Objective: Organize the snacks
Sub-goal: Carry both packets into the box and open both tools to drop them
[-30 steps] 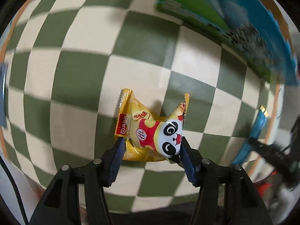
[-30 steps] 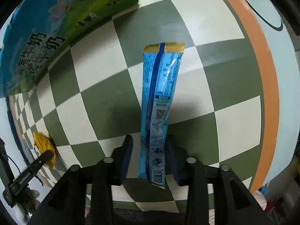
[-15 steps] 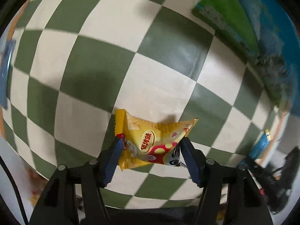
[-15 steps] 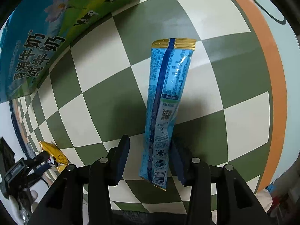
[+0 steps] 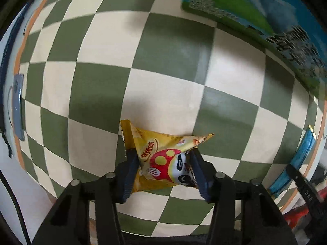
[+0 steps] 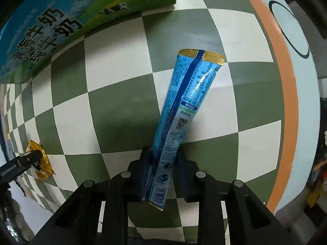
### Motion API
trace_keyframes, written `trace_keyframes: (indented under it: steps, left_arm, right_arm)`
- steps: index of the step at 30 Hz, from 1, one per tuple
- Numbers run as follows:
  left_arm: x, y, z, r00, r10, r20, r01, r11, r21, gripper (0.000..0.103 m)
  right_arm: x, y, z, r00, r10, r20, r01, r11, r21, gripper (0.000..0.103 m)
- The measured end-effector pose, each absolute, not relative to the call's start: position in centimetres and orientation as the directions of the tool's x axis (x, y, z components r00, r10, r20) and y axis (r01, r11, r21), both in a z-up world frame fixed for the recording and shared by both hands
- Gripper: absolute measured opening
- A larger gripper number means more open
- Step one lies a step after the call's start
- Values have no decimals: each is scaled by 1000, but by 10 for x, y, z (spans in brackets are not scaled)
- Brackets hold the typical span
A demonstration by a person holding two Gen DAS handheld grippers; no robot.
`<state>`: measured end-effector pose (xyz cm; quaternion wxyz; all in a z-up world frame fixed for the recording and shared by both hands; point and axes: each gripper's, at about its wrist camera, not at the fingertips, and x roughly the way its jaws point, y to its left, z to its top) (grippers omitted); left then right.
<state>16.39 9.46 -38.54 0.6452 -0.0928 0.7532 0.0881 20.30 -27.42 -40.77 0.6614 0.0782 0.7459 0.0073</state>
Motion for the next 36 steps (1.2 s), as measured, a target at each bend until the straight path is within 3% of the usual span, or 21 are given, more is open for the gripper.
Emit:
trace_keyframes:
  steps: [5, 16, 23, 36]
  left_arm:
    - [156, 90, -370, -125, -40, -991, -234, 972, -10, 41]
    - [148, 96, -317, -42, -112, -993, -188, 977, -102, 41]
    - [162, 59, -271, 31, -150, -988, -151, 977, -153, 41]
    - [217, 11, -190, 184, -179, -967, 5, 983, -181, 41]
  right_arm:
    - [199, -273, -398, -91, 143, -986, 99, 986, 134, 17]
    - [195, -256, -356, -31, 195, -980, 56, 980, 193, 16]
    - [195, -249, -321, 11, 256, -967, 20, 966, 256, 16]
    - [224, -262, -213, 144, 372, -917, -73, 928, 365, 16]
